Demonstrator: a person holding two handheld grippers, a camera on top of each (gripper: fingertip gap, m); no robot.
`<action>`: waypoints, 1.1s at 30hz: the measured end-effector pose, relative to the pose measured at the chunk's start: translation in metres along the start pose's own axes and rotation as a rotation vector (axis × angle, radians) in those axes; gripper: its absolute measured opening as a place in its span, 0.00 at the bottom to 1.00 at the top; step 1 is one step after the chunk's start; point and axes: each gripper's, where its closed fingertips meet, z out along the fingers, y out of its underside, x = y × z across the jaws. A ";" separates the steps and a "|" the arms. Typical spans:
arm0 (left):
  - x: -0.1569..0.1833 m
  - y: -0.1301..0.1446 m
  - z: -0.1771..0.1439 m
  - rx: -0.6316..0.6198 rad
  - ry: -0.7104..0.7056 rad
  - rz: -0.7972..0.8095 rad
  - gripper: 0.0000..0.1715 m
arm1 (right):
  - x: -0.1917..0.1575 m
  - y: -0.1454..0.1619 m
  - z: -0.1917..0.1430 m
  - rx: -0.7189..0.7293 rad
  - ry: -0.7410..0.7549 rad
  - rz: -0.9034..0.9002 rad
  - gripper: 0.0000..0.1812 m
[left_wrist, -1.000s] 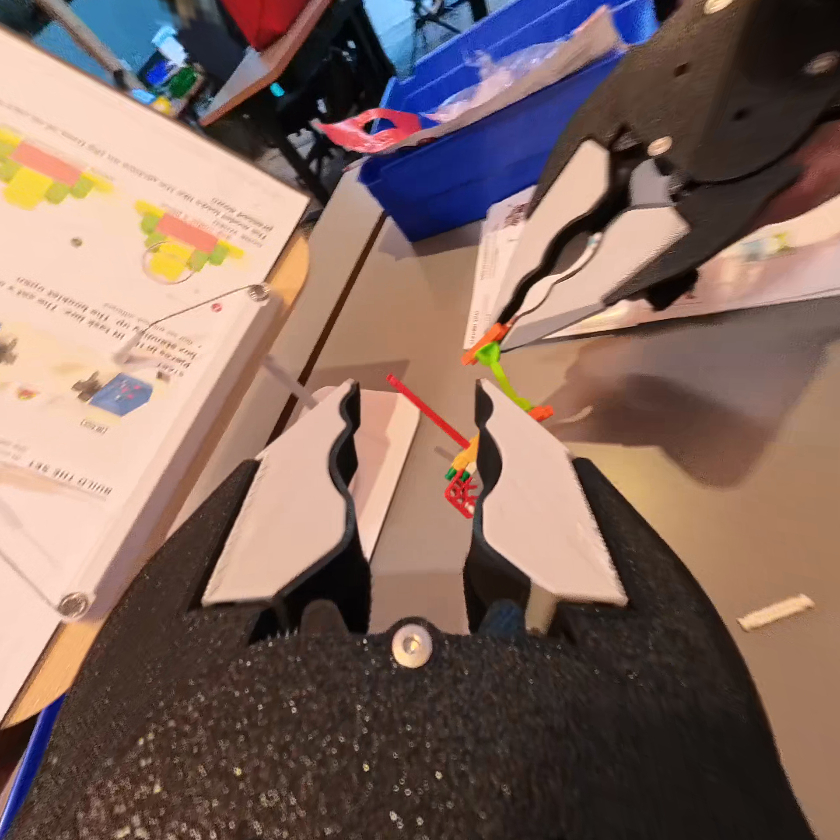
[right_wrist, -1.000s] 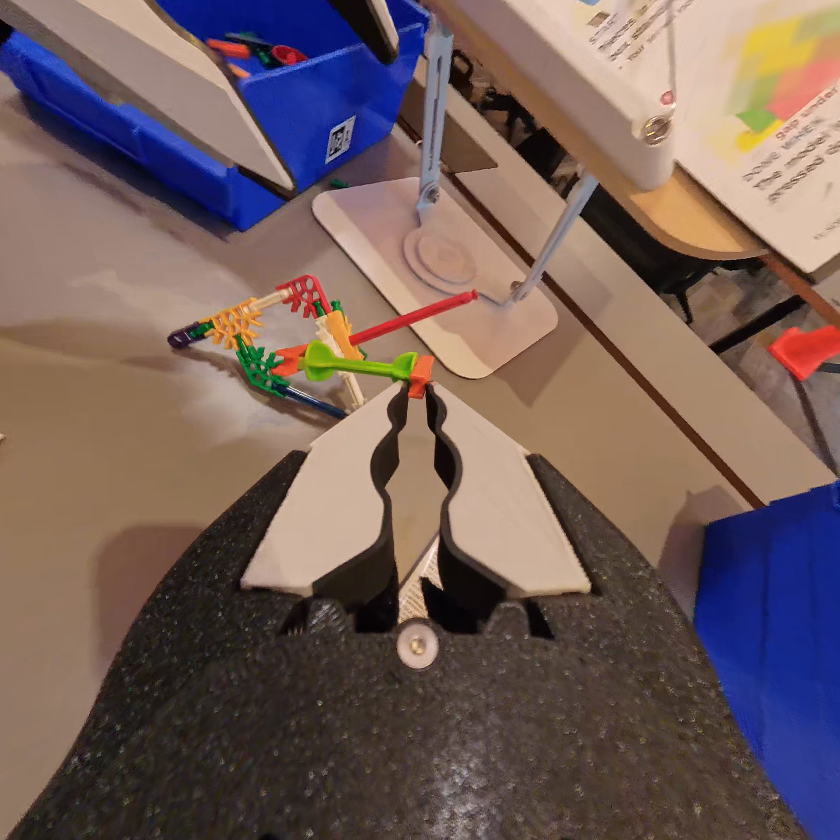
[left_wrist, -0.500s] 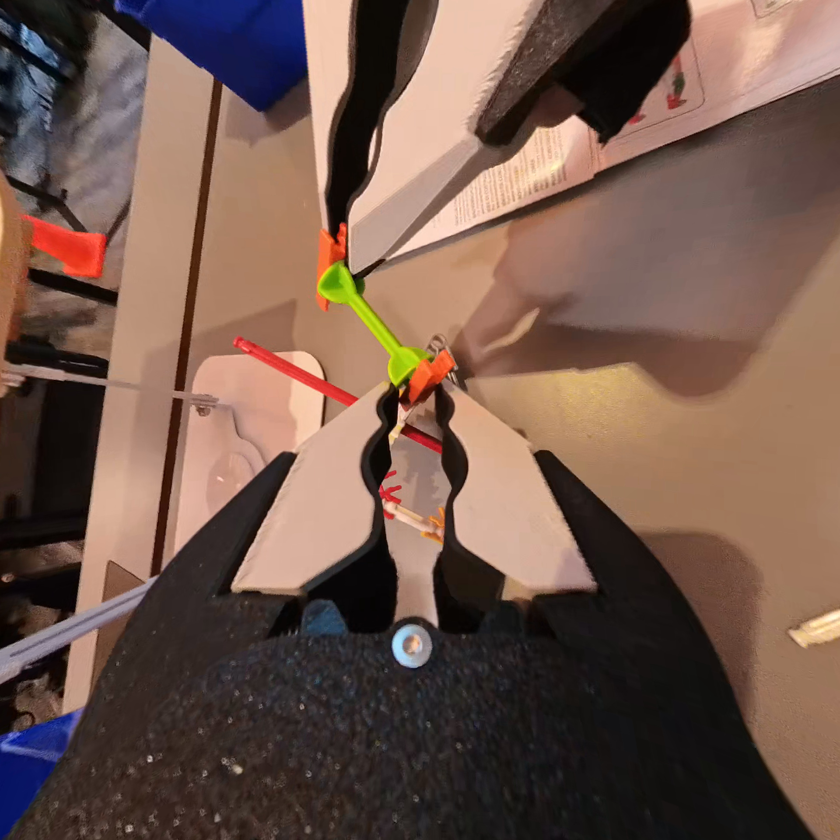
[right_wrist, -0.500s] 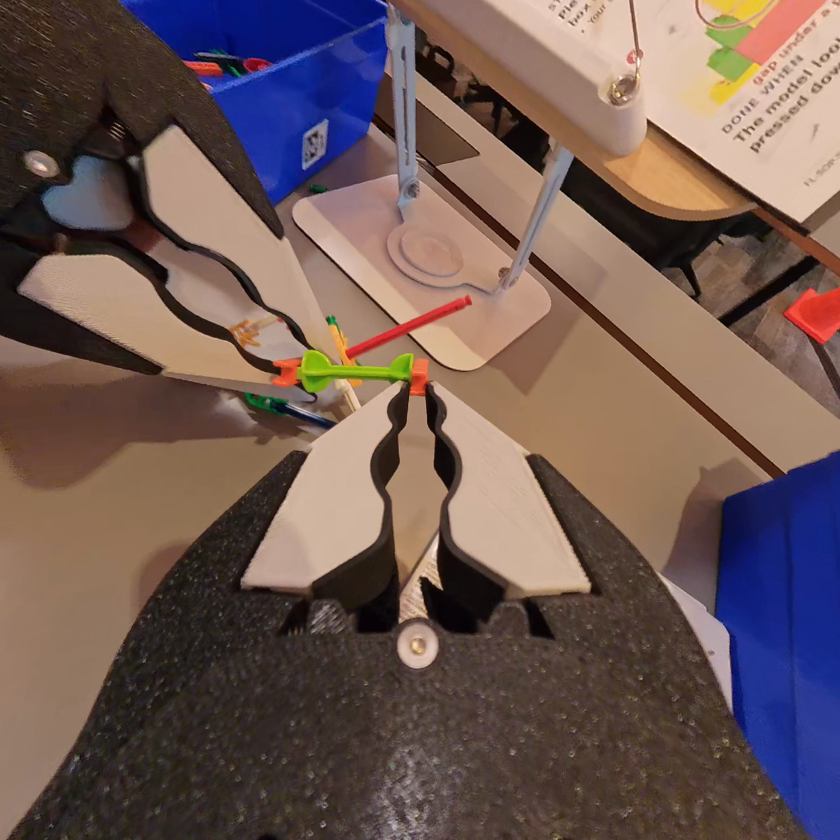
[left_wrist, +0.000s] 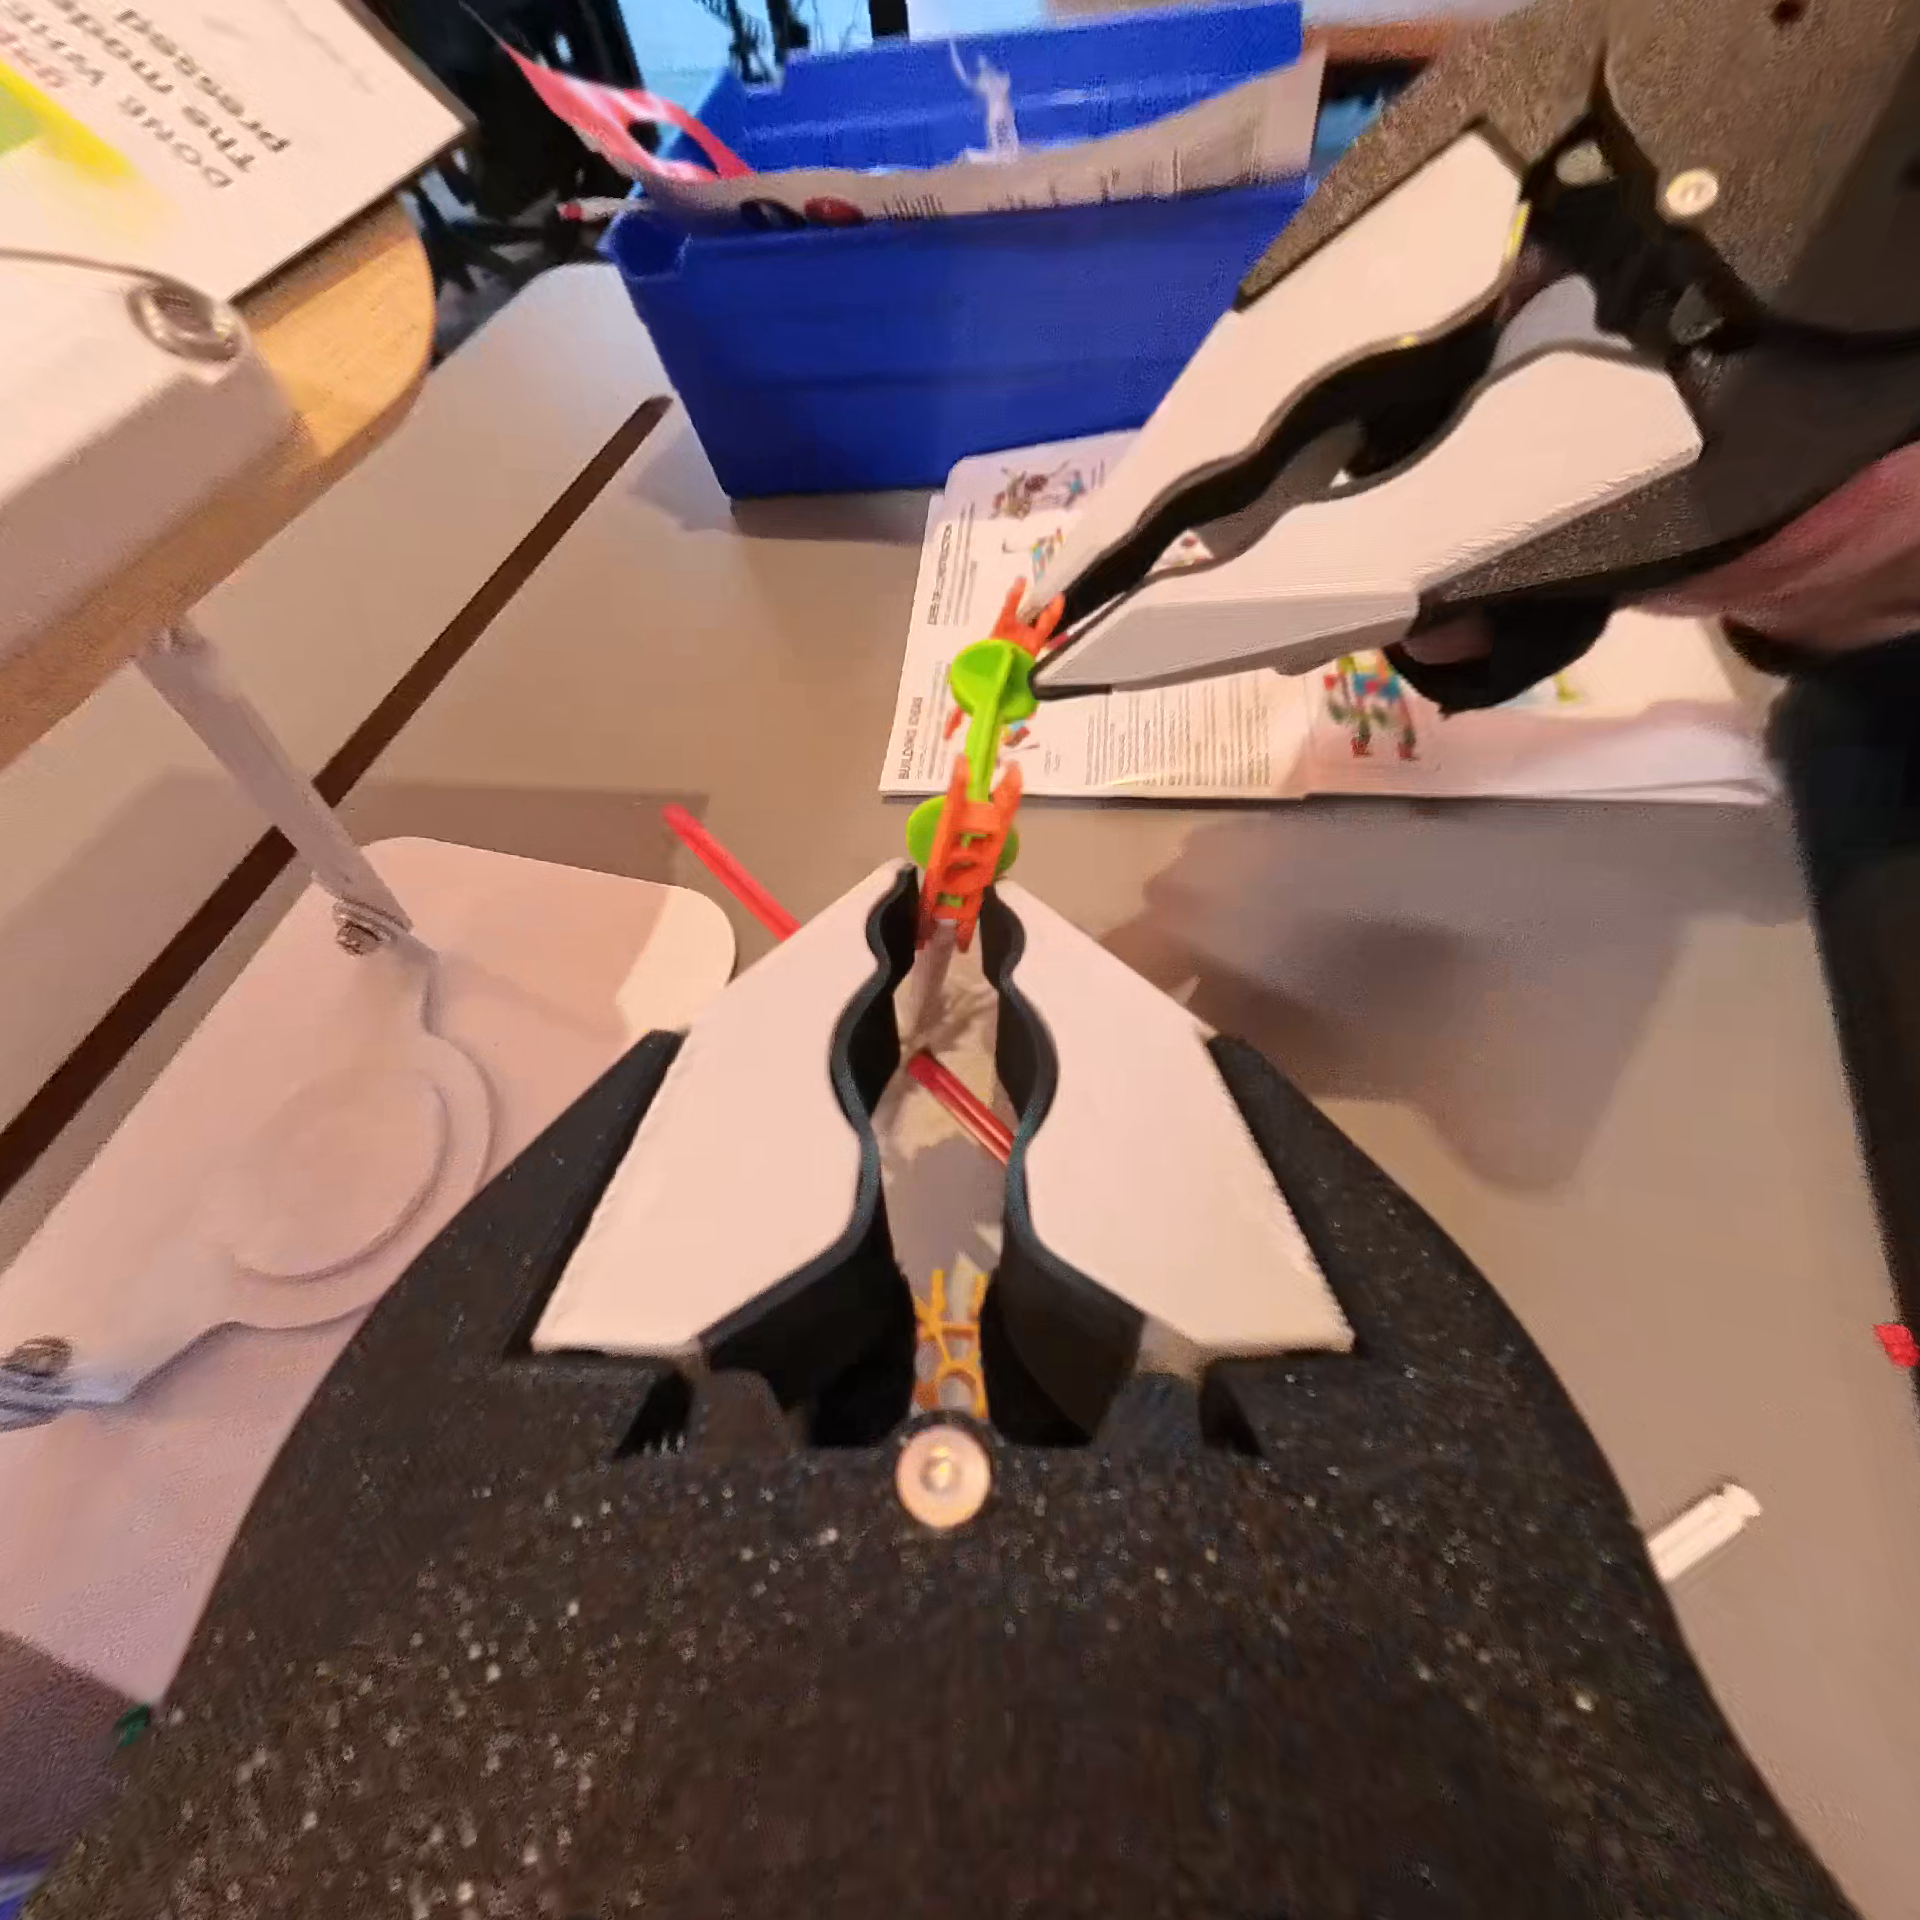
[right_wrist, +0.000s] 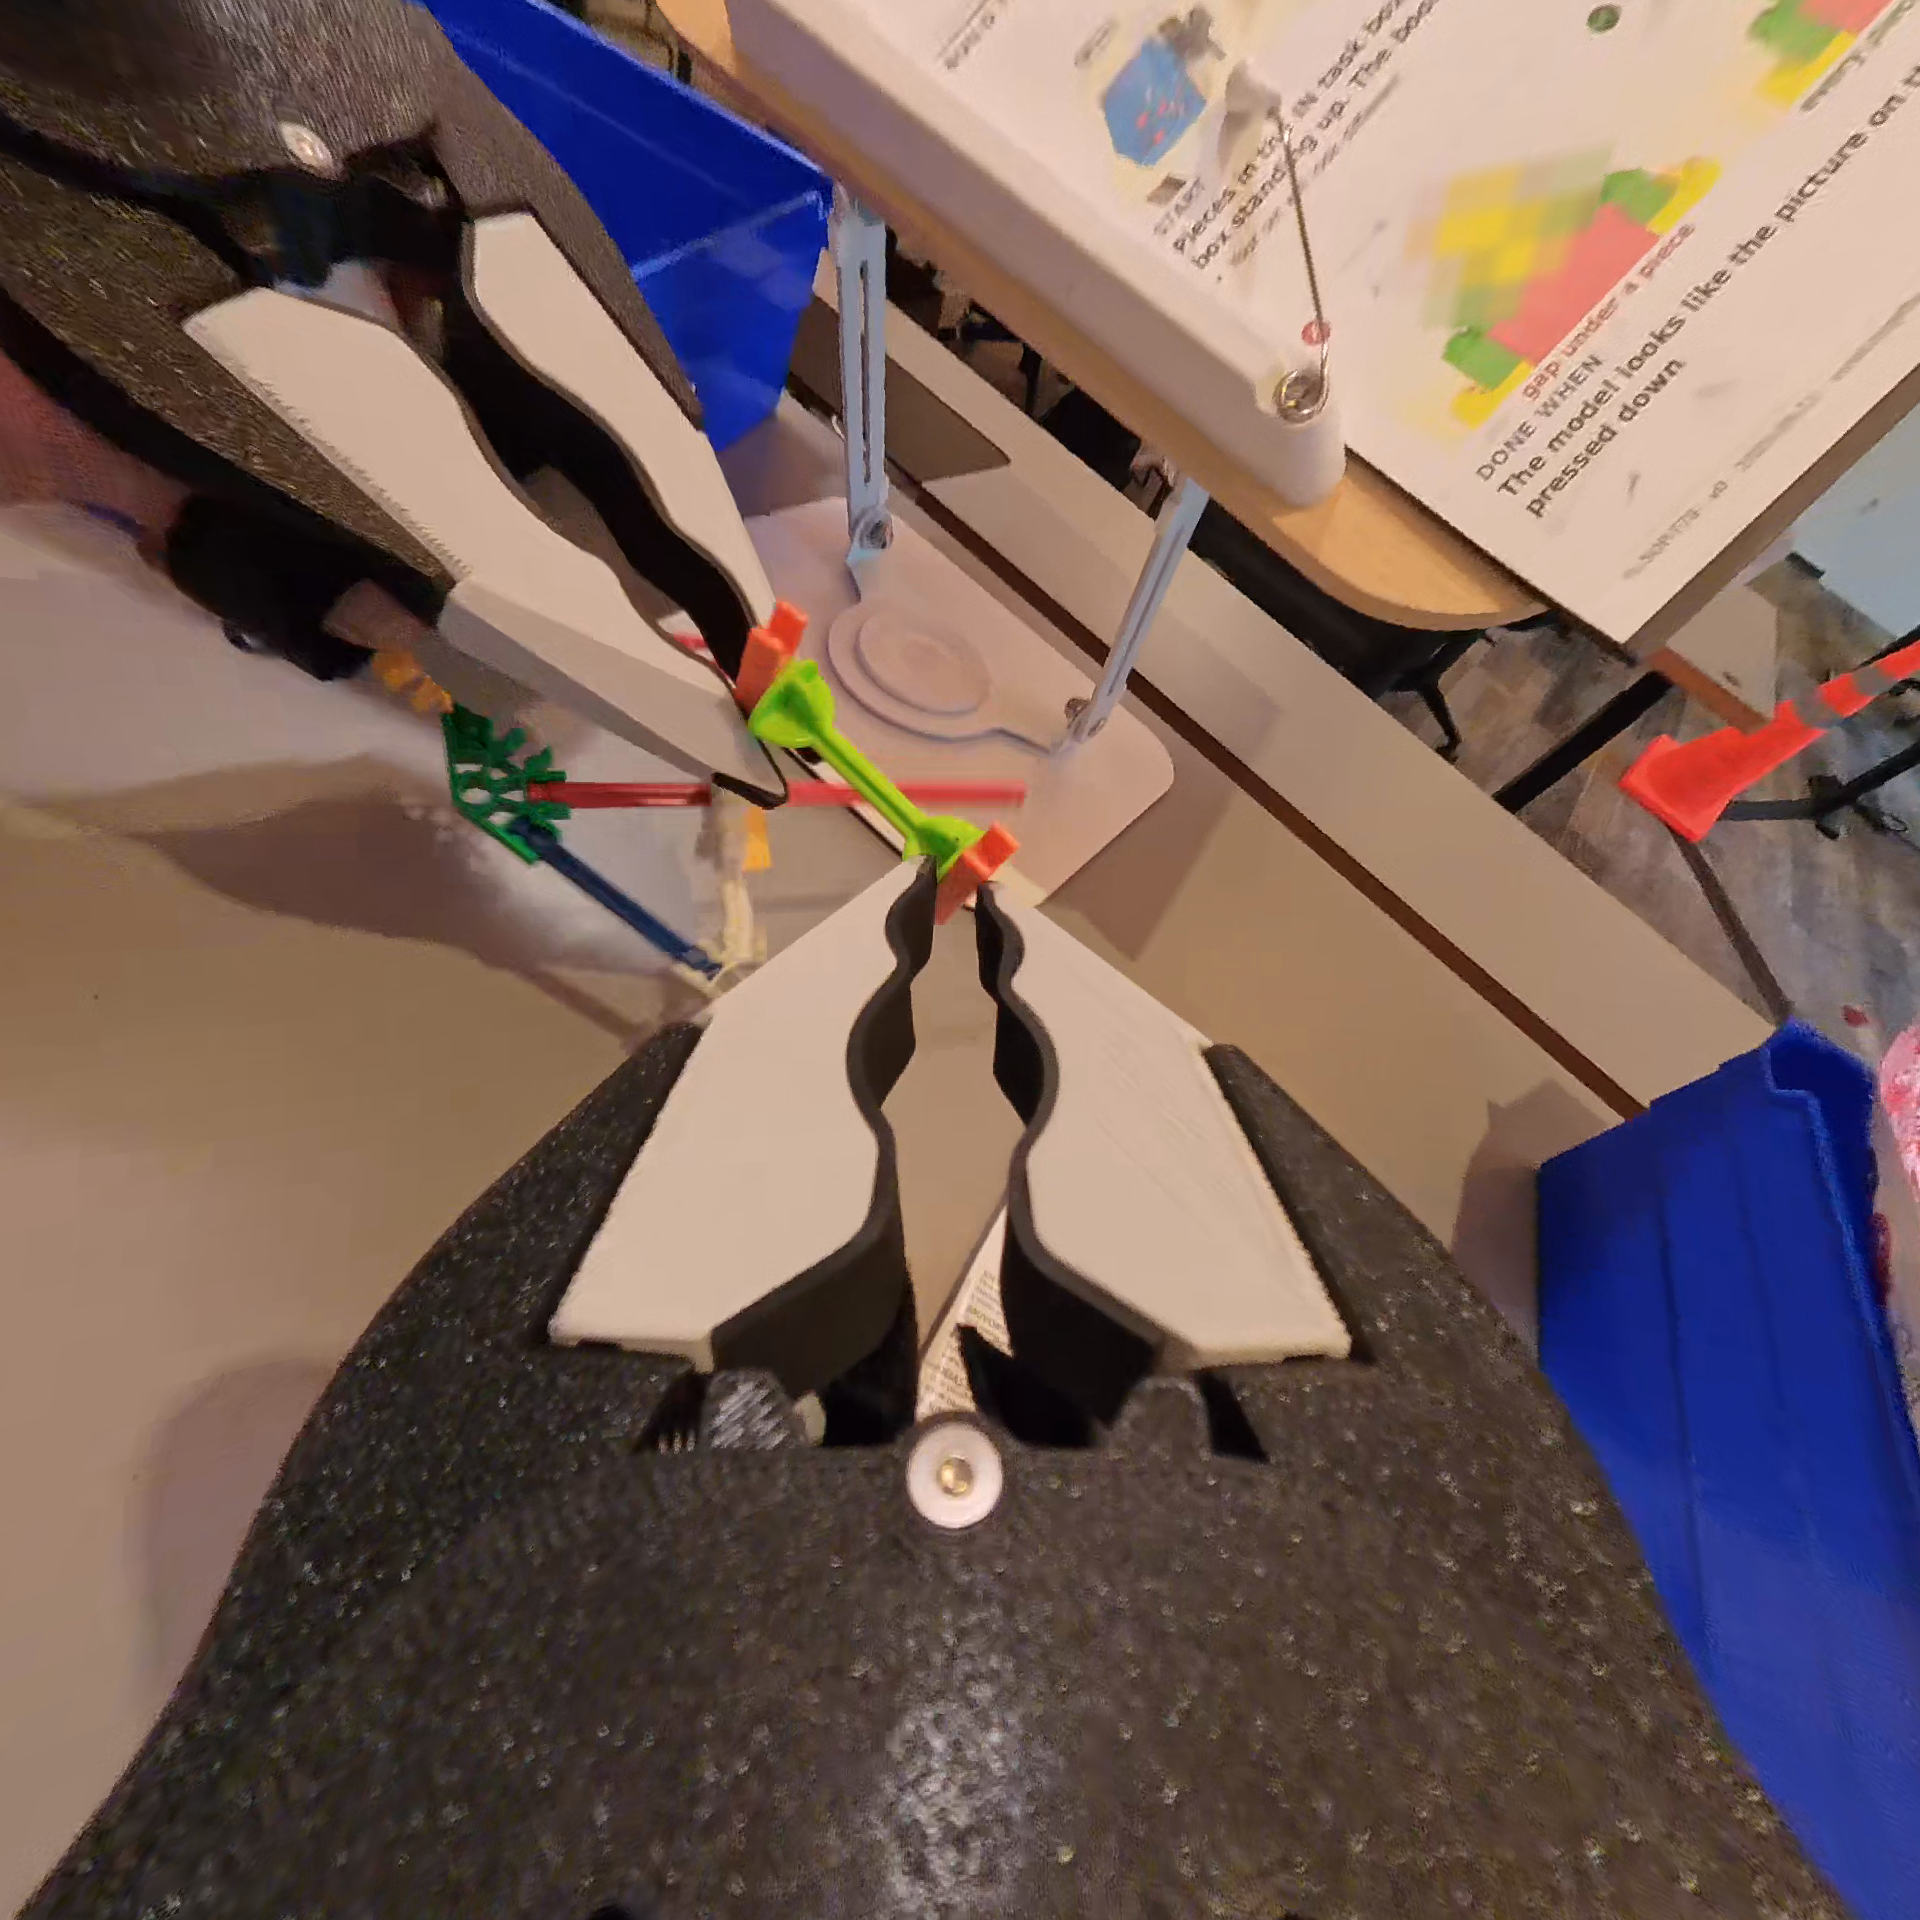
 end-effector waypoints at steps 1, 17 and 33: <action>-0.001 -0.001 -0.001 0.021 0.011 -0.022 0.04 | 0.000 -0.002 -0.001 0.008 -0.012 0.028 0.02; 0.006 0.014 -0.010 -0.116 0.034 0.097 0.04 | -0.015 -0.009 -0.027 0.171 -0.358 0.201 0.00; 0.027 -0.024 -0.021 0.091 0.107 0.143 0.10 | -0.032 -0.021 -0.038 0.251 -0.475 0.202 0.00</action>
